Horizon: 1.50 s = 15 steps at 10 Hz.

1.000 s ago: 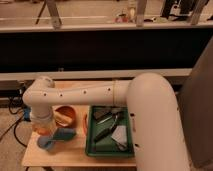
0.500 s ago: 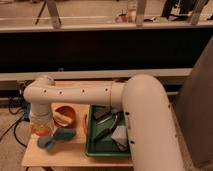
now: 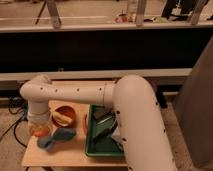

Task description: Place apple in plastic cup

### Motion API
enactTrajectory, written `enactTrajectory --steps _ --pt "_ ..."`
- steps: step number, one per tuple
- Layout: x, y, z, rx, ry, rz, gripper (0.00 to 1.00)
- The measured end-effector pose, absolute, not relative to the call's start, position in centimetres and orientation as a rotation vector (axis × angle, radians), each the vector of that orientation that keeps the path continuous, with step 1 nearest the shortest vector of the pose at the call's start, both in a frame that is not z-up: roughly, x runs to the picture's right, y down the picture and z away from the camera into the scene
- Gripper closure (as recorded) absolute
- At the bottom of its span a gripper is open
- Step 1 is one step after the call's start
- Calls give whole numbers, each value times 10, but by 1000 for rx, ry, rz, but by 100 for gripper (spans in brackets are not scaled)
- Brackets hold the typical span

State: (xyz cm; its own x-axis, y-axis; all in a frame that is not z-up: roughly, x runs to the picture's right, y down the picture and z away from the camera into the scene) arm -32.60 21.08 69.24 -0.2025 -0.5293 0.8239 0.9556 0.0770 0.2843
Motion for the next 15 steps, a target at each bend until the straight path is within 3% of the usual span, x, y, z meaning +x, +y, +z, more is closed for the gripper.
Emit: enactTrajectory --steps 15 --pt "-324 234 693 -775 -1044 -1537 92"
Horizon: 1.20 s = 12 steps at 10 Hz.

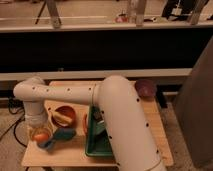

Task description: Place apple in plastic cup

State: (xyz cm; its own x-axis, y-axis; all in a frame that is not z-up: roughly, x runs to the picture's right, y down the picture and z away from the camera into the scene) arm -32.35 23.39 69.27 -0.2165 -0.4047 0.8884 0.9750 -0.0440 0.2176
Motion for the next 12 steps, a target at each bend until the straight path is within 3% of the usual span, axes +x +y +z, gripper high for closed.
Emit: enactTrajectory --steps 5,6,12 --pt "-326 242 688 -796 -1073 -1529 92" --pt "-326 243 687 -800 -1080 -1525 88" --pt "-313 219 679 -779 -1084 -1519 27"
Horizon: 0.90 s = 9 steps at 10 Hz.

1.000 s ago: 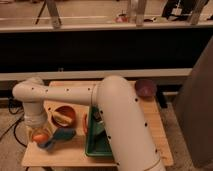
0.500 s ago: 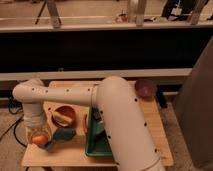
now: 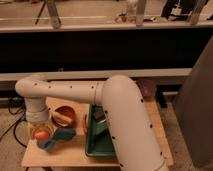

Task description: Place apple in plastic cup

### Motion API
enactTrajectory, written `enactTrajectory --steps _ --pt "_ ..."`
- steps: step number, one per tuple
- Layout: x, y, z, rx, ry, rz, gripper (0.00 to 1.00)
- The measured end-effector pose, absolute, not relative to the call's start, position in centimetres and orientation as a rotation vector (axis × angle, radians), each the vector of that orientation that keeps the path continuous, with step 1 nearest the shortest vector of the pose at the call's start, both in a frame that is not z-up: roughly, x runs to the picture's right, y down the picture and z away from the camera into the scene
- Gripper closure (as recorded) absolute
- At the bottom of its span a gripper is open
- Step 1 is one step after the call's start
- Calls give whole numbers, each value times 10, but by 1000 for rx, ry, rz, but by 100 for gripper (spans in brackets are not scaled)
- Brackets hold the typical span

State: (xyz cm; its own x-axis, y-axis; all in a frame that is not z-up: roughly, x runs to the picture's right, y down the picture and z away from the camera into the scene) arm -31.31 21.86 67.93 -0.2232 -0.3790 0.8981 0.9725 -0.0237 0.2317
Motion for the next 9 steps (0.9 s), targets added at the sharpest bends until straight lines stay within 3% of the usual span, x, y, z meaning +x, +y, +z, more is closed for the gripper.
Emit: enactTrajectory --steps 2,9 --pt "-314 219 677 -779 -1092 -1522 20" --pt "-303 205 677 -751 -1071 -1519 22"
